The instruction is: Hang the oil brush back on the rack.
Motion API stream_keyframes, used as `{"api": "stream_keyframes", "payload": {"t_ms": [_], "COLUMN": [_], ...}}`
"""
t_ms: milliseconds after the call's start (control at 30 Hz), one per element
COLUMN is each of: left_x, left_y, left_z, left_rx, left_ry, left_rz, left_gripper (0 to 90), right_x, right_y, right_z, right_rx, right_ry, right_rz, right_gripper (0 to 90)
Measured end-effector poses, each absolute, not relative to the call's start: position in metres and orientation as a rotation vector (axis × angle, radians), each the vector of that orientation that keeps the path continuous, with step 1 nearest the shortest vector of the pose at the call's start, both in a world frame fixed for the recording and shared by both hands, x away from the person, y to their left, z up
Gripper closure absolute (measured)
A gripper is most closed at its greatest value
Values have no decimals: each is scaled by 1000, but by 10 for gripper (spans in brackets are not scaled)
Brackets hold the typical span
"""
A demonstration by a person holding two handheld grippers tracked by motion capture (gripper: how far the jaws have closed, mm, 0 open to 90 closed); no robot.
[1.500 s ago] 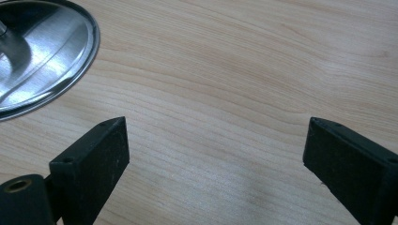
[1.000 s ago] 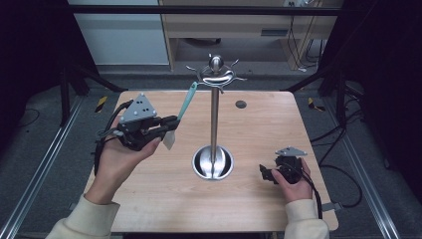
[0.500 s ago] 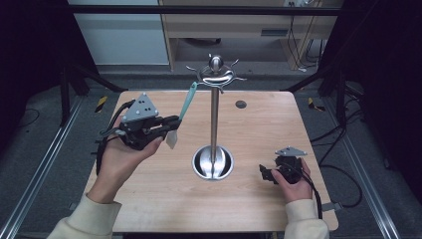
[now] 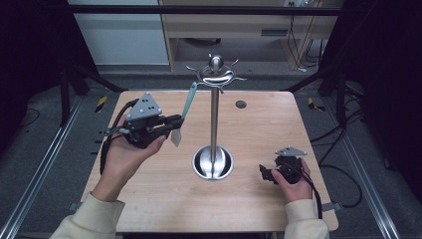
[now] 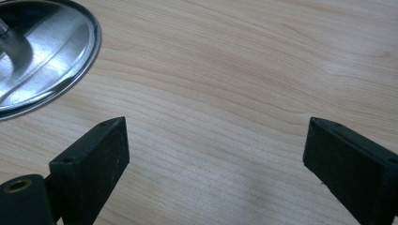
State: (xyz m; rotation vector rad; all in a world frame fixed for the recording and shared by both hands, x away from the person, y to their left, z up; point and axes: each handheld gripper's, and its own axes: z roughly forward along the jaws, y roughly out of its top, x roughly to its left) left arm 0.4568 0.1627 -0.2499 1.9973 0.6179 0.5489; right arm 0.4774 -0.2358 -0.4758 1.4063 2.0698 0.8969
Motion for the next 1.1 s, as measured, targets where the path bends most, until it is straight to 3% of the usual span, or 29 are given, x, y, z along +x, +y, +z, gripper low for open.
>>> {"api": "stream_keyframes", "payload": {"t_ms": [933,1100], "left_x": [465,462], "left_y": [158,160], "left_z": [-250,-247], "left_rx": [1983,1952], "left_ry": [638,647], "left_rz": [546,581], "left_gripper": [809,661], "right_x": [477,477], "right_y": [-235,-235], "right_z": [-475,-475], "right_rx": [1412,1415], "right_ry": [2068,2067], "right_rz": [902,902], "right_gripper": [79,80]}}
